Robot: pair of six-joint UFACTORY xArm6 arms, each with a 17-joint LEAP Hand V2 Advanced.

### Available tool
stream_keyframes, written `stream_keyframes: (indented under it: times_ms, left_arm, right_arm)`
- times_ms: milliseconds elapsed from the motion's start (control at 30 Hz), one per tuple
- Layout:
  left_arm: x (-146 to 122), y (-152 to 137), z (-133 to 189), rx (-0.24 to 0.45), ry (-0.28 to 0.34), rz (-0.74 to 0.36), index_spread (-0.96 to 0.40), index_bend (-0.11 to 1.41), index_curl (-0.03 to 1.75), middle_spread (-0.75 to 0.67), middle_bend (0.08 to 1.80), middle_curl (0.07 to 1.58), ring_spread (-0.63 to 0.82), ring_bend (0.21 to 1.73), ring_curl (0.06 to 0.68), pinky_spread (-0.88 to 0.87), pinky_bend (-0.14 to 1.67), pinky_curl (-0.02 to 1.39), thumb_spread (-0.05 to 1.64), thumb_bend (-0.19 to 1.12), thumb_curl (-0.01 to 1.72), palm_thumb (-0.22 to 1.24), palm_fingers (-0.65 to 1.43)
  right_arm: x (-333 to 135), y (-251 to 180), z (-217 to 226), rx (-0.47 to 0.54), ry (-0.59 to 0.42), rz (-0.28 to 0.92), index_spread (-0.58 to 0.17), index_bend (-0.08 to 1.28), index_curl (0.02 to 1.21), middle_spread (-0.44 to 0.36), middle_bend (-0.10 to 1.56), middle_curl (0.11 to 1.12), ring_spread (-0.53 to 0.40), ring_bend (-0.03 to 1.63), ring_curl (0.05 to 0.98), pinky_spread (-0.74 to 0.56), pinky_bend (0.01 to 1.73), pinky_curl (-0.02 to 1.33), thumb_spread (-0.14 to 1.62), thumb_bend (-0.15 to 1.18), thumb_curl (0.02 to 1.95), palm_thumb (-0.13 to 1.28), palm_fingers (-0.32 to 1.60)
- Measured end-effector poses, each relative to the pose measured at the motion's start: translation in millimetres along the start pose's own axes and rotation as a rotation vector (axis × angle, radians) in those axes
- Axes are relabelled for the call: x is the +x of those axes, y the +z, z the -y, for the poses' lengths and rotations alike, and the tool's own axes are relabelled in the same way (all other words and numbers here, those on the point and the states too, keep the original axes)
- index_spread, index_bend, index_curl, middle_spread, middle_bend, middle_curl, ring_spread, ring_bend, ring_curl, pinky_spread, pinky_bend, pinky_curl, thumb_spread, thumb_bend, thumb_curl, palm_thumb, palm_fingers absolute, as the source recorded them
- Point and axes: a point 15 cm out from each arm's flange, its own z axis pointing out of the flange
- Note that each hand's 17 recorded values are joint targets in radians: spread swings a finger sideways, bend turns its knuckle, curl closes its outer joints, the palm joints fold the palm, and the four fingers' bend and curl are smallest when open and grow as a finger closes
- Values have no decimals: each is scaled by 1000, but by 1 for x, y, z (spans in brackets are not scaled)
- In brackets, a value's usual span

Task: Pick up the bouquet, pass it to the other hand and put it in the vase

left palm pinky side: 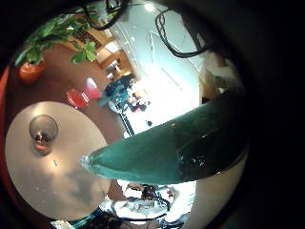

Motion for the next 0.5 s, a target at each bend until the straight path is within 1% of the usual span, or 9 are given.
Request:
stream_keyframes:
  times_ms: [100,167,233,333,500]
  left_arm:
    - [-9,2,4,25,41,79,-663,736,1123,-466,1255,889,-388,1512,564,-575,1143,994,1048,152,781,1019,1045]
    - [-17,12,2,22,39,87,-672,725,1142,-466,1255,889,-388,1516,561,-583,1131,1013,1054,148,794,1023,1047]
    - [-30,17,2,29,24,87,-680,713,1159,-466,1254,889,-387,1517,558,-592,1119,1031,1057,141,806,1020,1048]
    - [-58,16,7,50,-9,95,-691,698,1184,-467,1251,890,-389,1517,555,-603,1102,1056,1066,134,823,1021,1051]
    - [-97,21,12,48,-48,91,-708,676,1219,-468,1246,890,-394,1516,548,-623,1077,1095,1075,130,853,1034,1058]
  right_arm:
    - [-1,-1,0,1,-5,2,-329,422,573,-59,600,491,-98,956,471,43,896,721,999,-26,685,770,38]
    - [-1,-1,-1,-2,-6,2,-325,383,545,-34,542,463,-45,894,442,163,871,692,999,-24,668,771,-8]
    - [-3,-1,-2,-1,-11,-1,-328,336,511,-14,502,439,0,842,413,238,839,661,999,-23,655,773,-28]
    - [-6,-2,-2,2,-19,-1,-338,288,474,0,449,412,52,776,378,323,790,614,997,-22,640,779,-19]
    - [-5,-1,-3,0,-19,-5,-343,231,434,14,389,383,96,702,334,402,739,551,997,-22,621,780,32]
